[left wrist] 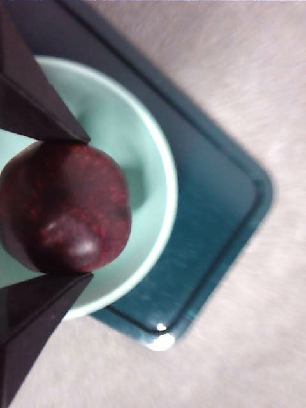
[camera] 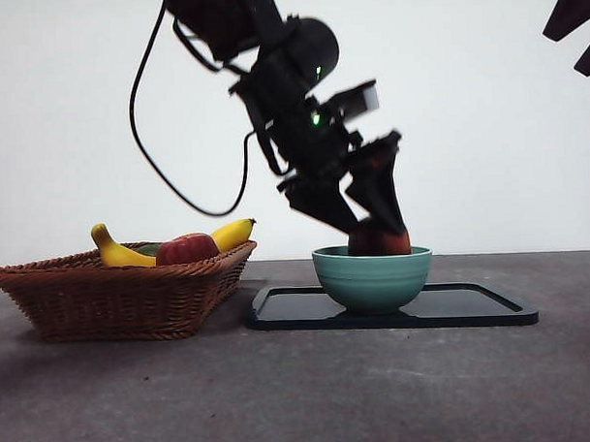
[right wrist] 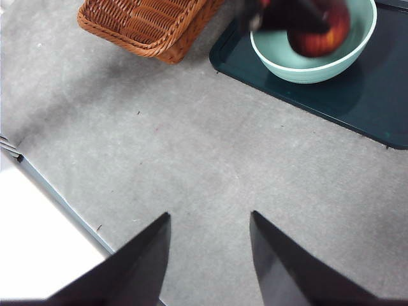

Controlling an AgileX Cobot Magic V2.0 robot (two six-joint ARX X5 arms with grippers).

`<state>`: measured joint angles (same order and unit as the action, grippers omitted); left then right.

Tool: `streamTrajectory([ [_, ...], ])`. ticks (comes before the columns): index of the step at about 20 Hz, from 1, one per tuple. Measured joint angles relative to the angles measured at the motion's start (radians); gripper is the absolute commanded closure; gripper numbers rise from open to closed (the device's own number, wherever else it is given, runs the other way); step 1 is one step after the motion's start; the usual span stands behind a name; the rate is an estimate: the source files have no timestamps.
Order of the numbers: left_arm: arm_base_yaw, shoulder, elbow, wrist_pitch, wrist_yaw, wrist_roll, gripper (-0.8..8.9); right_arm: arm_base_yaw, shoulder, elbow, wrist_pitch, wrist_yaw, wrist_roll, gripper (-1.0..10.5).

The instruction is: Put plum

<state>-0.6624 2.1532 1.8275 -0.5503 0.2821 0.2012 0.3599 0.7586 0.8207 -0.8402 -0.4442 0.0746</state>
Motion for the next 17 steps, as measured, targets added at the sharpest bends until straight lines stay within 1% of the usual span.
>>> streamTrajectory([
  [4, 0.003, 0.0, 0.144, -0.151, 0.0, -0.001, 5.48, 0.0, 0.0, 0.0, 0.0, 0.0, 0.0, 7.5],
  [7, 0.019, -0.02, 0.238, -0.214, 0.0, -0.002, 5.48, 0.0, 0.0, 0.0, 0.0, 0.0, 0.0, 7.5],
  [11, 0.066, -0.154, 0.243, -0.285, 0.0, -0.003, 5.47, 0.0, 0.0, 0.0, 0.004, 0.0, 0.0, 7.5],
  [14, 0.131, -0.272, 0.247, -0.379, 0.0, -0.002, 5.47, 0.0, 0.0, 0.0, 0.023, 0.0, 0.0, 7.5],
  [17, 0.197, -0.349, 0.247, -0.483, 0.0, 0.001, 5.46, 0.0, 0.0, 0.0, 0.032, 0.0, 0.0, 7.5],
])
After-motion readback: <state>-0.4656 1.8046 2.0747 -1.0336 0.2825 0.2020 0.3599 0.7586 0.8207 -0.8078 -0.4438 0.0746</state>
